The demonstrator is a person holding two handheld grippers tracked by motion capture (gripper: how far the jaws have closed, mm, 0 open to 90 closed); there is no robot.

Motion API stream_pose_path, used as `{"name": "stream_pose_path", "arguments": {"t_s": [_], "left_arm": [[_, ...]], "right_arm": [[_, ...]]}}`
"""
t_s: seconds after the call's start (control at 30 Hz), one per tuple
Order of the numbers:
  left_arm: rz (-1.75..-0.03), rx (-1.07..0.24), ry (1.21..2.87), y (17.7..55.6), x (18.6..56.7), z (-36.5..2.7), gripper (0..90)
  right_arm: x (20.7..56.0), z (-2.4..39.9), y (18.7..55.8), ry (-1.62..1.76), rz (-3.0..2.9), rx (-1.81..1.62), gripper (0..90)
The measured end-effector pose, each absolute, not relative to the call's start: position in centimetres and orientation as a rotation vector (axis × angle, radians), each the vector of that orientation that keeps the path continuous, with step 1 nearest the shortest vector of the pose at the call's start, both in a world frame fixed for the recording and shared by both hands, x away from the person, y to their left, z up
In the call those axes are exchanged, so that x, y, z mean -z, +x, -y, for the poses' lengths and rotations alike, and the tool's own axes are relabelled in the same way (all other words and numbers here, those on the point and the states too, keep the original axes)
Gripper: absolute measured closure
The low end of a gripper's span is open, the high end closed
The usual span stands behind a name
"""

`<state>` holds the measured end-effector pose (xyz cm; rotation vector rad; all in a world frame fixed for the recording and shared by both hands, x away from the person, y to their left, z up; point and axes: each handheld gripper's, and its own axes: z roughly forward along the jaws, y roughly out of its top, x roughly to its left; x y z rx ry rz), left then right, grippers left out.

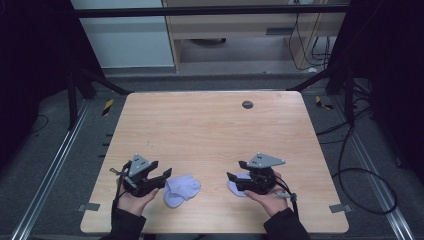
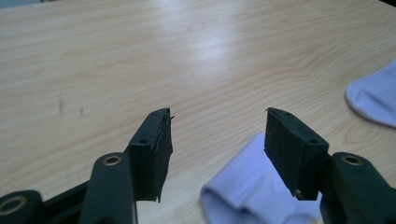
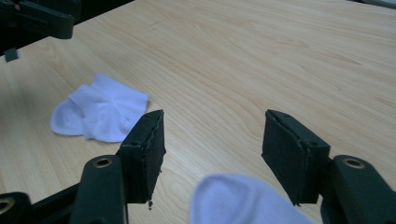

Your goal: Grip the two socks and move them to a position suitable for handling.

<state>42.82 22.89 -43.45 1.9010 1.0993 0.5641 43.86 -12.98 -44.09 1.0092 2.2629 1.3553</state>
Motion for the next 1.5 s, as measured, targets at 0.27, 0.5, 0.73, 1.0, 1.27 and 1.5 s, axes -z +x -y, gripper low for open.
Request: {"name": "stream_pose_path", "arguments": {"t_s": [0.27, 0.5, 0.73, 1.0, 1.27, 1.5], "left_arm": [[-1.164, -0.573, 1.901, 40.9, 45.2, -25.8, 43.4], [-1.165, -0.554, 1.935, 40.3, 46.1, -26.0, 44.2], [-1.161, -0.511, 2.01, 39.4, 47.6, -25.2, 47.6], [-1.136, -0.479, 2.069, 39.2, 48.4, -24.0, 51.5], [-1.12, -0.455, 2.101, 39.3, 48.9, -23.2, 56.0], [-1.118, -0.426, 2.137, 39.4, 49.2, -22.7, 70.6]], "right_arm": [[43.9, 8.6, 43.8, 0.885, -2.352, -1.342, 45.4], [44.4, 5.6, 43.6, 0.811, -2.429, -1.329, 50.4], [45.9, 1.9, 43.1, 0.721, -2.532, -1.276, 57.2], [47.9, -0.3, 43.0, 0.694, -2.591, -1.205, 60.0], [49.5, -1.2, 43.2, 0.706, -2.643, -1.15, 67.3], [49.9, -1.5, 43.4, 0.711, -2.666, -1.144, 85.5]]}}
